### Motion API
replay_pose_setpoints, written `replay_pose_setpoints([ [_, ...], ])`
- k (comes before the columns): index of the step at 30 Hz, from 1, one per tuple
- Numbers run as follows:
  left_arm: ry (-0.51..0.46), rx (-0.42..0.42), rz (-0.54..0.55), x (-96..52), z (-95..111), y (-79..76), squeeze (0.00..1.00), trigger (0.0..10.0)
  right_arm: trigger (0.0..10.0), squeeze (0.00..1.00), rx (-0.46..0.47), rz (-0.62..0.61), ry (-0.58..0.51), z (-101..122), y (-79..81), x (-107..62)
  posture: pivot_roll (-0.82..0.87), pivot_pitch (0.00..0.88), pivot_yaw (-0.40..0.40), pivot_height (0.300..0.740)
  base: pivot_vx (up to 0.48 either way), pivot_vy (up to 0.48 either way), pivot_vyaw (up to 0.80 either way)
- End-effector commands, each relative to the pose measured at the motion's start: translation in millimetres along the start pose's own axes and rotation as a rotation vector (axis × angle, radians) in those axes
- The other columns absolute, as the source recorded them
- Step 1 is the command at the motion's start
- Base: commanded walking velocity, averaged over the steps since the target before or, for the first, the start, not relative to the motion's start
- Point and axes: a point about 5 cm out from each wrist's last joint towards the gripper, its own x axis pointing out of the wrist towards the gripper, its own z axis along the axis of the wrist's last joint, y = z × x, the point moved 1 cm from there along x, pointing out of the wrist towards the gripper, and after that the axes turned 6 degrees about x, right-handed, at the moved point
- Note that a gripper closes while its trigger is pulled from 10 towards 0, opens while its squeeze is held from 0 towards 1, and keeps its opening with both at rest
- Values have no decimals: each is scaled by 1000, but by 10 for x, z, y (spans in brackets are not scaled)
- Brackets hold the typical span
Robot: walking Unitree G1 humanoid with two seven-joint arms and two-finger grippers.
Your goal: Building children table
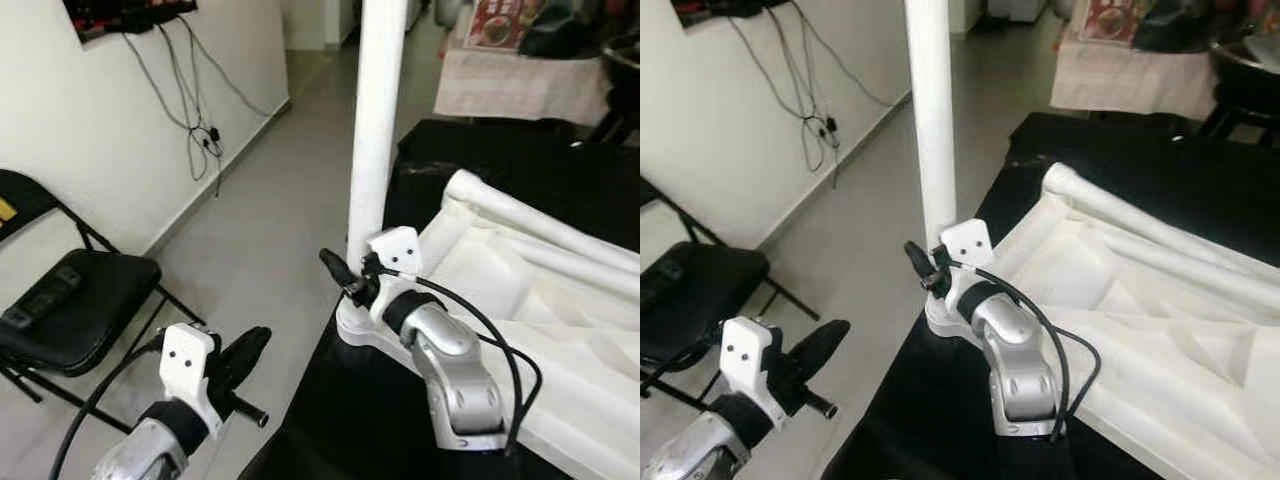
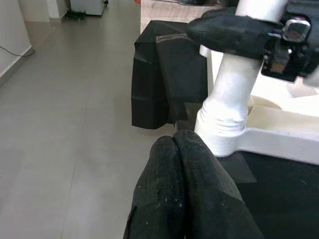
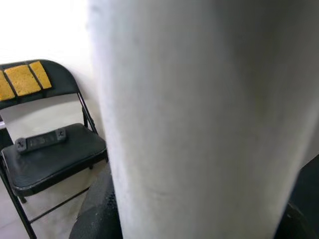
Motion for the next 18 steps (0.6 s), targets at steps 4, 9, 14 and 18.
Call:
replay_pose_setpoints([
  [4, 25, 29, 16, -40, -39, 14, 0, 10000, 10000, 847, 23, 4, 119, -159, -149, 42, -58, 129, 36, 740, 0, 0, 0],
  [9, -8, 5, -12, -181, 16, -66, 0, 10000, 10000, 1000, 20, 435, 26, 124, 119, 142, -68, 131, 52, 740, 0, 0, 0],
  [14, 3, 4, -10, -229, -23, -87, 0, 10000, 10000, 0, 0, 697, 47, 127, 236, 186, -47, 134, 49, 740, 0, 0, 0],
  [18, -6, 13, -8, -207, -19, -95, 0, 10000, 10000, 0, -1, 772, 76, 111, 246, 243, -34, 143, 38, 740, 0, 0, 0],
])
